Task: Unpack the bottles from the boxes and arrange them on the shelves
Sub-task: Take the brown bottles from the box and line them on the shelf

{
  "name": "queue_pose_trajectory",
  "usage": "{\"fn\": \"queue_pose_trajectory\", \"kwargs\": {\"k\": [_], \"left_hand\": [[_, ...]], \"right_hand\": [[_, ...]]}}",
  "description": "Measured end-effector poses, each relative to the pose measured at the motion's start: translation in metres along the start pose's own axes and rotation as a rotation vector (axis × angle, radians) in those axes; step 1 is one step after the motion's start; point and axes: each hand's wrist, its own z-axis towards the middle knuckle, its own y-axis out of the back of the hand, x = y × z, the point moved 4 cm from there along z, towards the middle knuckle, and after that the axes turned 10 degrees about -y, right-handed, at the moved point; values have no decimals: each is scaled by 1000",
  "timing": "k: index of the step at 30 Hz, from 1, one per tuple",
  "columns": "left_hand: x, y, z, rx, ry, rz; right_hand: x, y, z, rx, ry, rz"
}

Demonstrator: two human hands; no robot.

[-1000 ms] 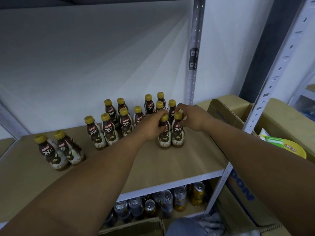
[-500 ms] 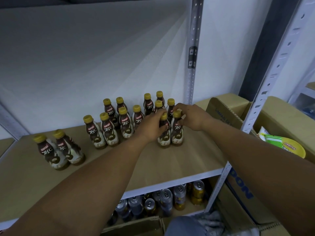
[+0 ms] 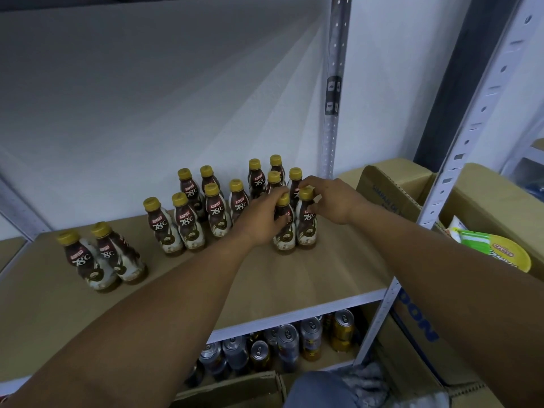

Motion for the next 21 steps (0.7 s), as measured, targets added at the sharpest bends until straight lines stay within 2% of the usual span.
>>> {"fn": "queue_pose_trajectory", "kwargs": {"k": [13, 21], "left_hand": [[-3, 5, -11, 56, 59, -59], [-15, 14, -59, 70, 184, -153]], "right_hand": [[2, -1, -22, -5, -24, 67], [-5, -22, -72, -28, -141, 253]]}}
